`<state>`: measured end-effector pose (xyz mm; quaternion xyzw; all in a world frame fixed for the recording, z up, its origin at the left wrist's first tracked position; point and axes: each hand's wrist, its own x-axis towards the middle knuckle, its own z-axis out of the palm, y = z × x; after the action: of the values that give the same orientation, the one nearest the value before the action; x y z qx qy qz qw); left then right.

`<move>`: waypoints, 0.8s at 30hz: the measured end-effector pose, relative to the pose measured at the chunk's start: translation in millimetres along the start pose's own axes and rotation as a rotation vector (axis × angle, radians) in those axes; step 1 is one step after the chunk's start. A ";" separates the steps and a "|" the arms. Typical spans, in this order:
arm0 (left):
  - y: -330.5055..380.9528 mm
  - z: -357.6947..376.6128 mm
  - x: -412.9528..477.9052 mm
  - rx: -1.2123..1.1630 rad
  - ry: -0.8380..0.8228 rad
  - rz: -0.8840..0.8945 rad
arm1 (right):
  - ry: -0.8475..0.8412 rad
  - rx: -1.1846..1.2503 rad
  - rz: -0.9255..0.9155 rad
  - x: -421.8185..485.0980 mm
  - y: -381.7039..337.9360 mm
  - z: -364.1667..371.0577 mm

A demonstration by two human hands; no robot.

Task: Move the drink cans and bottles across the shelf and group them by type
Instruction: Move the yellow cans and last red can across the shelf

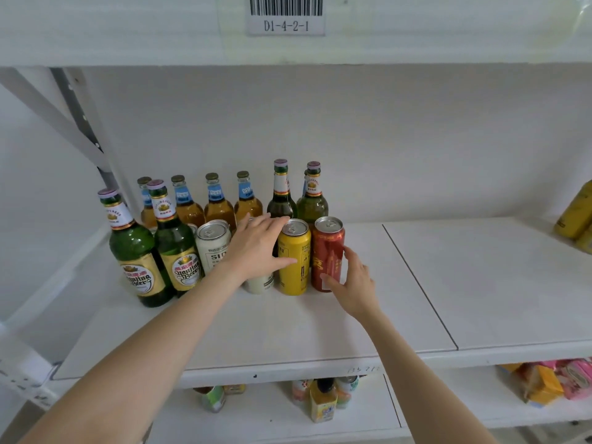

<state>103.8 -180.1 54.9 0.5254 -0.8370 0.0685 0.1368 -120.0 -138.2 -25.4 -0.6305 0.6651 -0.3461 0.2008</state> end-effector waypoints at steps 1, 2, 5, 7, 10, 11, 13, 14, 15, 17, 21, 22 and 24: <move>-0.3 -0.6 5.8 -0.009 -0.027 0.015 | -0.024 0.097 0.002 6.3 1.9 1.1; -0.2 -1.8 11.2 -0.023 -0.045 0.027 | -0.046 0.200 0.009 12.0 3.8 2.1; 0.6 -7.7 27.4 -0.115 -0.083 0.037 | -0.084 0.364 0.035 29.3 8.9 2.0; 1.3 -11.5 37.1 -0.146 -0.152 0.024 | -0.109 0.397 0.035 40.5 13.0 1.4; 1.5 -14.0 48.0 -0.188 -0.239 -0.017 | -0.145 0.434 0.033 49.1 17.6 2.3; 1.6 -14.3 50.3 -0.220 -0.258 -0.030 | -0.150 0.450 0.034 50.0 18.7 3.1; 2.2 -14.9 52.9 -0.284 -0.279 -0.047 | -0.148 0.492 0.034 50.4 19.0 4.0; 2.7 -15.3 53.0 -0.307 -0.279 -0.049 | -0.142 0.512 0.036 49.7 18.5 3.7; 2.9 -15.8 52.6 -0.320 -0.271 -0.048 | -0.136 0.528 0.039 48.3 17.6 2.9; 3.6 -16.5 49.9 -0.324 -0.243 -0.047 | -0.124 0.557 0.046 43.1 16.8 0.2; 7.1 -17.2 41.9 -0.281 -0.176 -0.042 | -0.126 0.650 0.070 28.7 19.6 -7.9; 8.7 -17.3 39.4 -0.285 -0.163 -0.036 | -0.127 0.677 0.082 24.8 20.3 -10.9; 13.3 -18.8 33.3 -0.332 -0.145 -0.031 | -0.130 0.725 0.110 16.8 21.6 -17.3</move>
<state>81.2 -198.0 83.3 0.5121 -0.8362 -0.1111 0.1619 -149.3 -151.8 -26.2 -0.5023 0.5183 -0.5070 0.4711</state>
